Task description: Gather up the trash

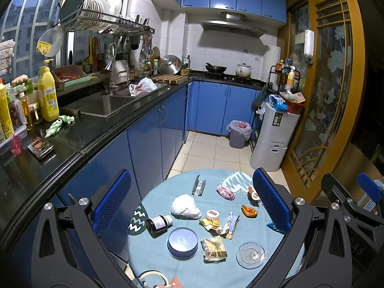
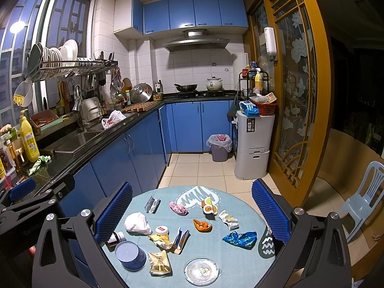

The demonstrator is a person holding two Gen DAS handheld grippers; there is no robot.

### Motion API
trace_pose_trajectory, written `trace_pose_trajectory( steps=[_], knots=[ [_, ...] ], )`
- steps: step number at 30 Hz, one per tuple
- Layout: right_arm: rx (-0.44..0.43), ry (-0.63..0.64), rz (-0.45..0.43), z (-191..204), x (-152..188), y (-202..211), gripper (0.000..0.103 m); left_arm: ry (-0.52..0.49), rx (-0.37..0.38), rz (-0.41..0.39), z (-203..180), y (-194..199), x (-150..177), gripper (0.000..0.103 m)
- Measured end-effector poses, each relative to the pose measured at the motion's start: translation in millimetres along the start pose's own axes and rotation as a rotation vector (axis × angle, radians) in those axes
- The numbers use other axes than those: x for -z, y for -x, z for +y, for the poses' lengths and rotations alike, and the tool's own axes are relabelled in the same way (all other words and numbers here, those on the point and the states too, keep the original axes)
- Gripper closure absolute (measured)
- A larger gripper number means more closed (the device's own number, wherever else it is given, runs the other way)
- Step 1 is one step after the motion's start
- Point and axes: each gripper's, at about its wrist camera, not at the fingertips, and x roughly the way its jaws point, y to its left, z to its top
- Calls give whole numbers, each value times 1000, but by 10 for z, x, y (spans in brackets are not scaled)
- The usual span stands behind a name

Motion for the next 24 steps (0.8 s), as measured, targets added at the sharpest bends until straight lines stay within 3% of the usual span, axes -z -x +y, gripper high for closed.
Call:
trace_pose_trajectory(
  steps=[24],
  knots=[
    [-5,-3,2,-16,28,-10,6,-1,1,12,0,-35,37,3]
  ],
)
